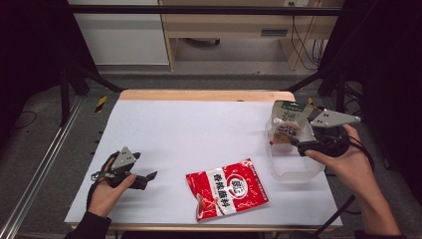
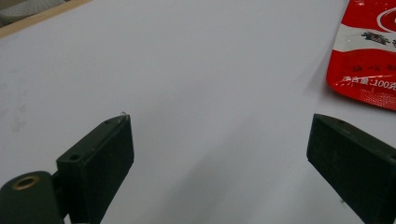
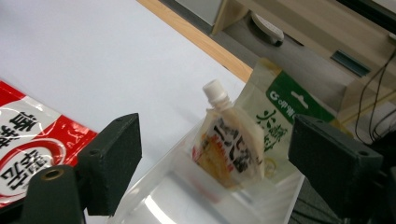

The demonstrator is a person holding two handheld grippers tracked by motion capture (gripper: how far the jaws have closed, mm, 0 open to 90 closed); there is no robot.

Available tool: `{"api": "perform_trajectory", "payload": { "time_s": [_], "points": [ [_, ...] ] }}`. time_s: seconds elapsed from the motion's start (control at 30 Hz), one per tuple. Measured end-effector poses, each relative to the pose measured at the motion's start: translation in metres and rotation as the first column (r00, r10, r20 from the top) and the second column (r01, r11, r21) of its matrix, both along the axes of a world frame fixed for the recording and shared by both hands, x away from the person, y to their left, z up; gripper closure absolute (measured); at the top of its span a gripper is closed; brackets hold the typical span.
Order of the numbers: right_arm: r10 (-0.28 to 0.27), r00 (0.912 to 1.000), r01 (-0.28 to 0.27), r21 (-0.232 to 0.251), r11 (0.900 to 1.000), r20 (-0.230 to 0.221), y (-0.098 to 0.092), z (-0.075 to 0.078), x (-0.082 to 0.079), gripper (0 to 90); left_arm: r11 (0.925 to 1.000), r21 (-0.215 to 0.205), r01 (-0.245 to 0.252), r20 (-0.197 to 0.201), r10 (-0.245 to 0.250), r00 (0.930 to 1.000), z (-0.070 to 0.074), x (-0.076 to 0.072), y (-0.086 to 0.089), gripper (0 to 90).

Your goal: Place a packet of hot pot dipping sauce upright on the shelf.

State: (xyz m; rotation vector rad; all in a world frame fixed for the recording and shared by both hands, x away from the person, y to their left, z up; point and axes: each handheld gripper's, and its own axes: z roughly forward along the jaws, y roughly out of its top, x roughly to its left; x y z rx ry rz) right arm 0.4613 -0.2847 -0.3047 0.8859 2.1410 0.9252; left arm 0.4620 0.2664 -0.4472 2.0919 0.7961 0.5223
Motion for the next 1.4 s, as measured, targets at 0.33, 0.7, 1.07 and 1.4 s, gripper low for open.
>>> {"api": "perform_trajectory", "payload": {
  "time_s": [0.33, 0.7, 1.07, 1.4],
  "points": [
    [-0.045, 0.9965, 0.039, 0.08, 0.996, 0.07, 0.02, -0.005, -0.049, 12.7, 0.9995, -0.001, 0.031, 0.007, -0.031, 0.9995, 0.001, -0.003, -0.006, 7.3],
    [0.006, 0.9993, -0.009, 0.084, 0.996, 0.037, 0.063, -0.034, -0.069, 8.2, 0.9986, 0.004, 0.052, 0.011, -0.053, 0.9986, 0.003, -0.009, -0.018, 7.2],
    [0.086, 0.9962, -0.084, 0.088, 0.993, -0.017, 0.105, -0.07, -0.064, 9.6, 0.9968, 0.024, 0.076, 0.014, -0.076, 0.997, 0.002, -0.014, -0.029, 7.0],
    [0.089, 0.9913, -0.08, 0.094, 0.992, -0.097, 0.115, -0.102, -0.064, 11.0, 0.9943, 0.036, 0.1, 0.016, -0.101, 0.9947, 0.002, -0.02, -0.037, 7.1]
  ]
}}
